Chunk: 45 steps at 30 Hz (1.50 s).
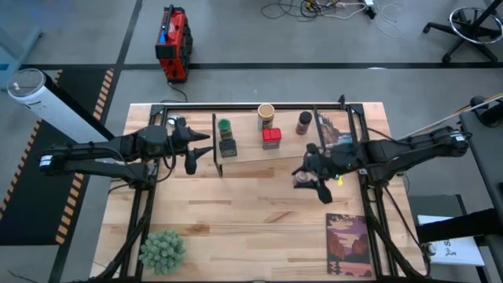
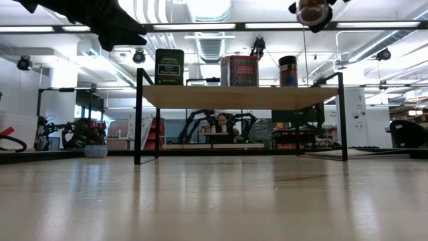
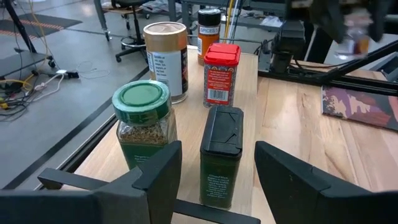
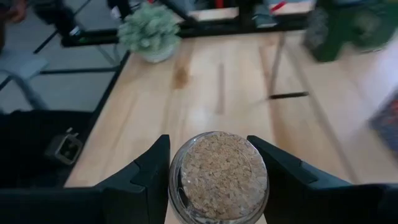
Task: Shelf spices
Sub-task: Remove the brown seasoning bottle from the shelf
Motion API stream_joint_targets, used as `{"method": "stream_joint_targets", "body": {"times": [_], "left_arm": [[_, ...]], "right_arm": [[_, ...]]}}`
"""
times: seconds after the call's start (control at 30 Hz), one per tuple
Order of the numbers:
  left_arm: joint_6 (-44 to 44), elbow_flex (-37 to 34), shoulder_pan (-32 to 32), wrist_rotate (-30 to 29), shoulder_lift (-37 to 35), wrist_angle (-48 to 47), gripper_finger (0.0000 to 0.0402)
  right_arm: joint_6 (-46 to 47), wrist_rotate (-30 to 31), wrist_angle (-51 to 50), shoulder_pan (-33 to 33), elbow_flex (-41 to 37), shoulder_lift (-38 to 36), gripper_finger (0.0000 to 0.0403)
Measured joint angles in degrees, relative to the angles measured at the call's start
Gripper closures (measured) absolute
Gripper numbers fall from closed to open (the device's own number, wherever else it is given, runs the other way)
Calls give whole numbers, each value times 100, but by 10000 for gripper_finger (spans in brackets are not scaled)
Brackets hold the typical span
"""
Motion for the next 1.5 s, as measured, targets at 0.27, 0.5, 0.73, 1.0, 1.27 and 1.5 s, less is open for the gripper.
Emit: {"method": "stream_joint_targets", "body": {"times": [0.27,0.5,0.73,1.0,1.27,1.5], "left_arm": [[-43,0,0,-90,2,-180,209],[-50,0,0,-219,2,2,209],[-189,0,0,-412,1,268,209],[-332,0,-66,-411,2,289,209],[-357,0,-109,-451,4,491,209],[-356,0,-115,-455,7,936,209]], "right_arm": [[636,392,44,927,-2,734,234],[908,958,740,1634,-2,1367,236],[1480,1207,1089,2012,-2,1994,236],[2209,1342,1331,2527,-2,2723,236],[2315,1711,1295,2779,-2,2929,233],[2279,1786,1536,2847,-2,2981,236]]}}
